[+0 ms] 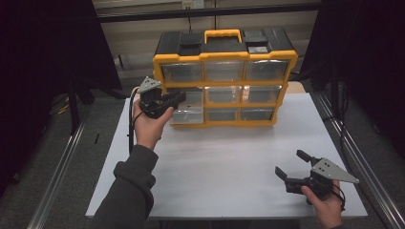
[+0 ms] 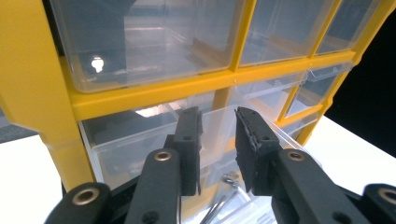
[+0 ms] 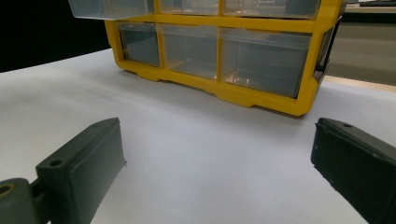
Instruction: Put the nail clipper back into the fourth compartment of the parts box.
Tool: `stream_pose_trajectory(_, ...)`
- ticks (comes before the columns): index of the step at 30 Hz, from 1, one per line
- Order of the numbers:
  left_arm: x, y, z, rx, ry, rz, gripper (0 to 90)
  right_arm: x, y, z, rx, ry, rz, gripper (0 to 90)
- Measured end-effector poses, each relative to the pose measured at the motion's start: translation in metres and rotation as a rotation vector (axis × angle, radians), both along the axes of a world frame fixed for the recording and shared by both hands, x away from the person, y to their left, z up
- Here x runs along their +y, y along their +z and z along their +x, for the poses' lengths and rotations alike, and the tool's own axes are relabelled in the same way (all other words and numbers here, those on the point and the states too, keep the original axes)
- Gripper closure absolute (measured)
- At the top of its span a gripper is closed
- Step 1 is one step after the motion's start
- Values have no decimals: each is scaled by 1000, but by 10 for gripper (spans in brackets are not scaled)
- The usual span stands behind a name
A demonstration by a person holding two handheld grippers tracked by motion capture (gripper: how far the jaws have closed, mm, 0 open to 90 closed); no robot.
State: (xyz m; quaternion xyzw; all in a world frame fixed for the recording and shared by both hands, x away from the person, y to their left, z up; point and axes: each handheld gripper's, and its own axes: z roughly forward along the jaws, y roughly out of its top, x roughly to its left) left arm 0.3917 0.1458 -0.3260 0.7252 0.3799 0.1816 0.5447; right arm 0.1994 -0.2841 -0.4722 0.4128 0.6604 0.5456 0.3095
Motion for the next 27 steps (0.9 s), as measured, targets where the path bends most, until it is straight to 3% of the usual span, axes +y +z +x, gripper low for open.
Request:
stream_pose_trajectory(9, 0, 4, -6, -14, -23, -44, 483, 0, 0, 0, 0, 1, -2, 21)
stream_pose_trajectory(10, 2, 4, -7, -23, -32, -31, 459, 0, 0, 0, 0, 0, 0, 21)
stream_pose_trajectory(16, 6, 3, -13, -73, -54, -59, 300, 0, 0, 0, 0, 4, -7, 21)
stream_pose_trajectory(18, 8, 2, -17, -86, -68, -53, 266, 1, 0, -1, 2, 5, -6, 21)
stream_pose_trajectory(21, 13, 0, -22, -102, -77, -86, 235, 0, 0, 0, -3, 2, -2, 21)
stream_pose_trajectory(27, 32, -4, -36, -111, -88, -100, 202, 2, 0, 1, -4, 4, -5, 21)
